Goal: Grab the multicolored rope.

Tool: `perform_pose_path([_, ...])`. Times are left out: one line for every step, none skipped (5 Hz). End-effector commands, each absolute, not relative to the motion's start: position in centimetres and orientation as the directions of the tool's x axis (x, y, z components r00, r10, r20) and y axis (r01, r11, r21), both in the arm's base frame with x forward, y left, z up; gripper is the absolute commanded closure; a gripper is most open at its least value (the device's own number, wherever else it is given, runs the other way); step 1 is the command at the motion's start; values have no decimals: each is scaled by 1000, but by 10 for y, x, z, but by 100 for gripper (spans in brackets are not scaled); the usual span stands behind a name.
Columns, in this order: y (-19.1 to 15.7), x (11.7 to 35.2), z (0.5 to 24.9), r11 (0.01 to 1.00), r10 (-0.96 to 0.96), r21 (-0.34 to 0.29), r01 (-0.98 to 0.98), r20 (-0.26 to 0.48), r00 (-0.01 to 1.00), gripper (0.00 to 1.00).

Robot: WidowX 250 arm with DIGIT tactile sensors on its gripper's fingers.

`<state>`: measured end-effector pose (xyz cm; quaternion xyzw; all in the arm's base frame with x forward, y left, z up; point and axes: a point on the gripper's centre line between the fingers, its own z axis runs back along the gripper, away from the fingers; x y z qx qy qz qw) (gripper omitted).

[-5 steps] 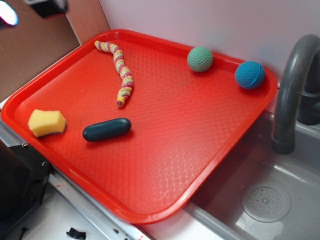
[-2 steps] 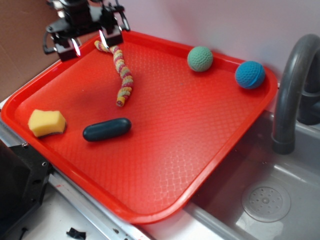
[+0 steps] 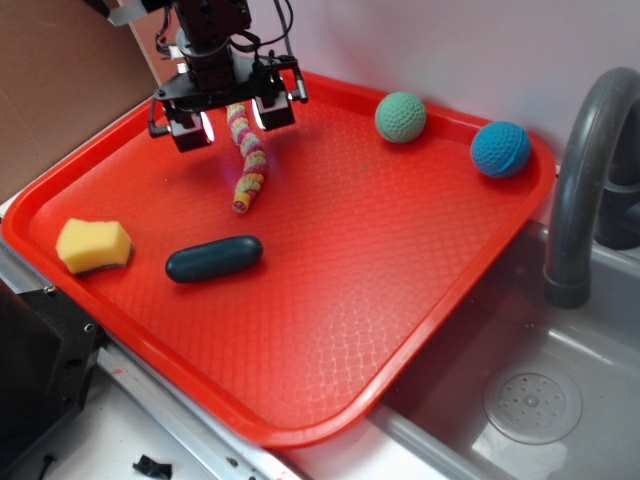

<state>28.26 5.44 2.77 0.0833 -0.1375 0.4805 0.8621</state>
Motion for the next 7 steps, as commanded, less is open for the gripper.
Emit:
perform_pose_path([61, 286, 26, 567, 786, -34, -823, 322, 528, 46])
perform_pose_path([61, 285, 23, 555, 790, -29, -831, 329, 517, 100])
perform_pose_path([63, 284, 27, 549, 794, -21, -836, 325, 513, 100])
perform_pose_path([58, 281, 54, 647, 717, 21, -763, 326, 616, 100])
perform_pose_path([39, 271, 104, 792, 594, -37, -610, 278, 755, 100])
perform_pose_path([20, 249, 155, 896, 444, -102, -433, 249, 861, 100])
perform_pose_path([11, 223, 196, 920, 366, -205, -334, 141, 920, 100])
